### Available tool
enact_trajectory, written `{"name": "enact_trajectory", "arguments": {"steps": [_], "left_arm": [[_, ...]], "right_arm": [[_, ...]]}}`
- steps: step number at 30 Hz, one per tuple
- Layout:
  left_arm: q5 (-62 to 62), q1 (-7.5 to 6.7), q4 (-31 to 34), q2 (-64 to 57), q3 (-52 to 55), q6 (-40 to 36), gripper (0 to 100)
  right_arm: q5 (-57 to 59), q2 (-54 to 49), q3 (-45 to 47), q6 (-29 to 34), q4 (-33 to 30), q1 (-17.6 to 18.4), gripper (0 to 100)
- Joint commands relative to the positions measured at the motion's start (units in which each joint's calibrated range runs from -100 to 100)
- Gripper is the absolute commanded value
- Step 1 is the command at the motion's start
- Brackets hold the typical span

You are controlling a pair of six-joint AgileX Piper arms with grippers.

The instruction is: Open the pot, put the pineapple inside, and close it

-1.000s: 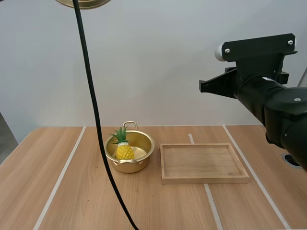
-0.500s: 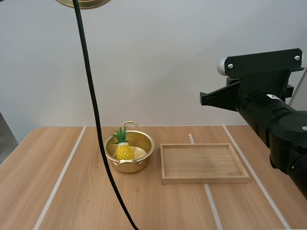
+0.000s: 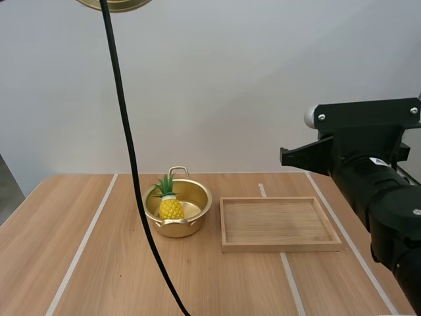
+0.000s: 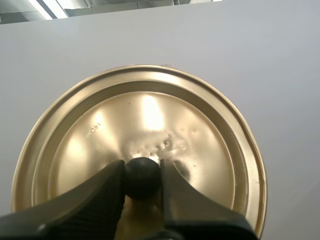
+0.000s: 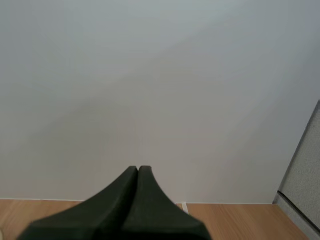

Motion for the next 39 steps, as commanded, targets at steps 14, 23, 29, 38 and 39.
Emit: {"name": "enact_trajectory", "arguments": {"steps": [14,23,29,38,39], "left_arm": [[-1.34,-0.07,-0.65,-0.45,-0.19,-0.45,0],[18.94,-0.07,-0.15,5.99,-0.19,1.42,0],[31.42,-0.07,3.20,12.99,-0.19,1.42,0],[42.12,-0.07,3.45,21.28,-0.19,2.36,0],[42.64,-0.07,3.45,22.03,-0.15,2.60,0]], "right_arm": [[3.54,-4.33,3.55,1.27,-0.18,-0.43,0],[3.54,-4.33,3.55,1.27,-0.18,-0.43,0],[3.54,-4.33,3.55,1.27,-0.18,-0.43,0],[3.54,-4.33,3.55,1.27,-0.18,-0.43,0],[3.54,-4.33,3.55,1.27,-0.18,-0.43,0]]}}
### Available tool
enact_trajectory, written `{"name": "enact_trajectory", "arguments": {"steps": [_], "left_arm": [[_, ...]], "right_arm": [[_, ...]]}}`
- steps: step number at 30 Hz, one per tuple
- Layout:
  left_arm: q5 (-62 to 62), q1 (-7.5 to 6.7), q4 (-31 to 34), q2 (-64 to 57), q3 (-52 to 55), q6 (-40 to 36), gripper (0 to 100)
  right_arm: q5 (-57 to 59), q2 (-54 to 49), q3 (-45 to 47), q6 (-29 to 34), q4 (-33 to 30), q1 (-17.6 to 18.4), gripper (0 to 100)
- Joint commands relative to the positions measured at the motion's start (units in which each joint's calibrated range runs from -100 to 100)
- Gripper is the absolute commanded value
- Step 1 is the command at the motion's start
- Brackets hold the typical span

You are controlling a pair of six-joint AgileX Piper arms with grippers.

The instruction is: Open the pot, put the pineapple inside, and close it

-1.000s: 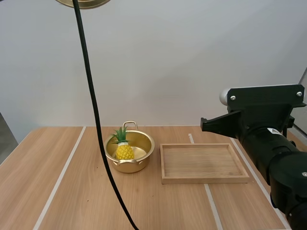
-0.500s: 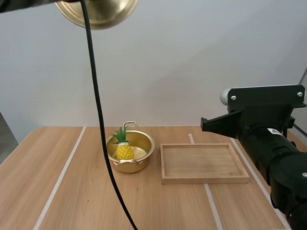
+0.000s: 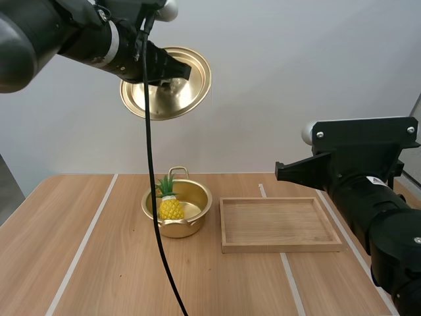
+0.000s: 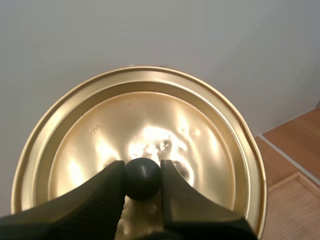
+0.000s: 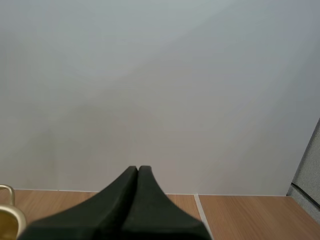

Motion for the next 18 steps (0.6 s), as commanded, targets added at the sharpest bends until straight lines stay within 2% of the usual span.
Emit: {"name": "enact_trajectory", "arguments": {"steps": [1,9,18], "left_arm": [[2.01,-0.07,-0.29,1.81,-0.15,1.06,0],[3.98,-0.07,-0.52,6.82,5.78,5.57,0],[-3.86,-0.07,-1.02,9.96,16.38,9.95,0]], "right_arm": [[0.17,-0.48,0.07,0.13,-0.19,-0.20,0],[0.17,-0.48,0.07,0.13,-0.19,-0.20,0],[0.17,-0.48,0.07,0.13,-0.19,-0.20,0]]}}
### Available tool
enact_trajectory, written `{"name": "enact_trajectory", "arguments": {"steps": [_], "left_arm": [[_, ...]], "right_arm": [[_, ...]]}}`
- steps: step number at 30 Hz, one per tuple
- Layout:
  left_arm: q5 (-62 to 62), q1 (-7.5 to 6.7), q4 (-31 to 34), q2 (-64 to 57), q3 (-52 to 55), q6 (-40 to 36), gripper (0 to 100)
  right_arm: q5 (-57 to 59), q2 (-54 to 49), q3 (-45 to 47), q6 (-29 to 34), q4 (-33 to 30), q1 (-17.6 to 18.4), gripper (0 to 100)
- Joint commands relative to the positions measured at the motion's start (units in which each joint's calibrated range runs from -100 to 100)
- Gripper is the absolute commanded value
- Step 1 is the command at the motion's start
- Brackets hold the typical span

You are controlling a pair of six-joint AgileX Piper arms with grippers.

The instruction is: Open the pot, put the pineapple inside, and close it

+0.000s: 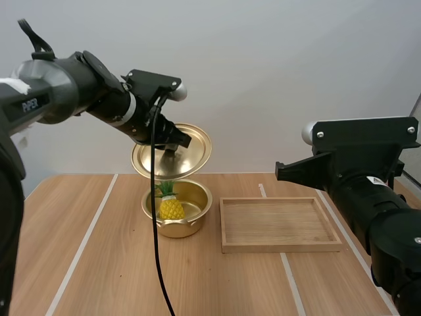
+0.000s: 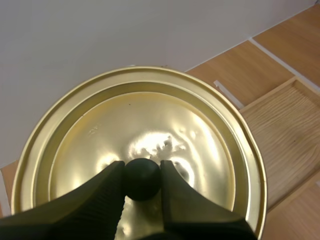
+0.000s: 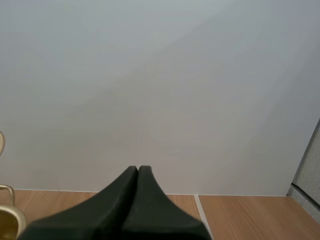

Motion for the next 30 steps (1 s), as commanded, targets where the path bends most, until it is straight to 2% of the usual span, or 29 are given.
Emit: {"name": "enact_trajectory", "arguments": {"steps": [1,20,30], "left_arm": [[-3.65,-0.07,-1.57,0.69,1.92,1.28,0],[-6.61,-0.07,-5.38,12.66,3.75,7.99,0],[-6.12,-0.07,-5.38,17.28,3.75,9.13,0]], "right_arm": [[0.17,-0.48,0.07,0.13,-0.19,-0.20,0],[0.17,-0.48,0.07,0.13,-0.19,-0.20,0],[0.17,-0.48,0.07,0.13,-0.19,-0.20,0]]}}
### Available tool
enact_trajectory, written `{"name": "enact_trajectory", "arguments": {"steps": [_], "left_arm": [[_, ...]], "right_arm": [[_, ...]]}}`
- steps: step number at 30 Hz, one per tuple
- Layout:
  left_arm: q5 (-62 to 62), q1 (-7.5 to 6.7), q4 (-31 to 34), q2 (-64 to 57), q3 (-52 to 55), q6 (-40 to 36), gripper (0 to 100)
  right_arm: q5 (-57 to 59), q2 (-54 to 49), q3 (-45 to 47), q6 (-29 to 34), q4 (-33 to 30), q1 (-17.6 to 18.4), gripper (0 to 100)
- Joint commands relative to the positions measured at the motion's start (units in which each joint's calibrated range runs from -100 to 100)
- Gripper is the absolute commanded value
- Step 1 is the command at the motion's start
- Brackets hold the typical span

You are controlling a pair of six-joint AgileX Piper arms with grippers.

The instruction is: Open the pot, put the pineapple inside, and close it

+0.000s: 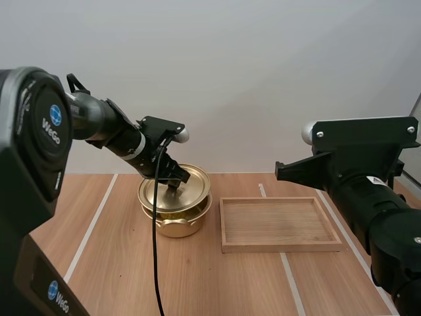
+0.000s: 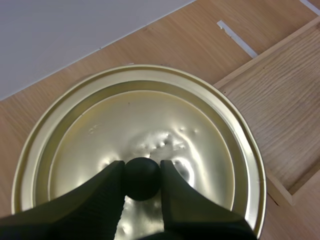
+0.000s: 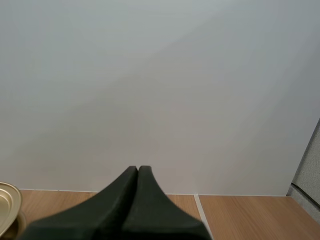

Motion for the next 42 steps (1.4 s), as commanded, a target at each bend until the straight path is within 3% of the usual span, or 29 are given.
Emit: {"name": "enact_trajectory", "arguments": {"steps": [1,10,22,31,33,35,36,38,42], "left_arm": [[-0.04,-0.07,-1.53,0.90,-0.02,0.84,0],[2.80,-0.07,-1.41,4.06,-0.02,0.83,0],[-4.65,-0.07,-0.73,4.67,6.26,4.19,0],[-2.96,-0.07,0.70,4.67,6.94,4.52,0],[-2.80,-0.07,0.70,4.52,6.94,4.52,8],[-2.54,-0.07,0.59,4.52,6.64,4.52,30],[-2.57,-0.07,0.33,4.39,6.50,4.52,49],[-2.57,-0.07,-1.05,4.31,6.07,4.52,98],[-2.96,-0.07,-2.75,3.50,5.37,3.23,100]], "right_arm": [[0.17,-0.48,0.07,0.13,-0.19,-0.20,0],[0.17,-0.48,0.07,0.13,-0.19,-0.20,0],[0.17,-0.48,0.07,0.13,-0.19,-0.20,0],[0.17,-0.48,0.07,0.13,-0.19,-0.20,0],[0.17,-0.48,0.07,0.13,-0.19,-0.20,0],[0.17,-0.48,0.07,0.13,-0.19,-0.20,0],[0.17,-0.48,0.07,0.13,-0.19,-0.20,0],[0.17,-0.48,0.07,0.13,-0.19,-0.20,0],[0.17,-0.48,0.07,0.13,-0.19,-0.20,0]]}}
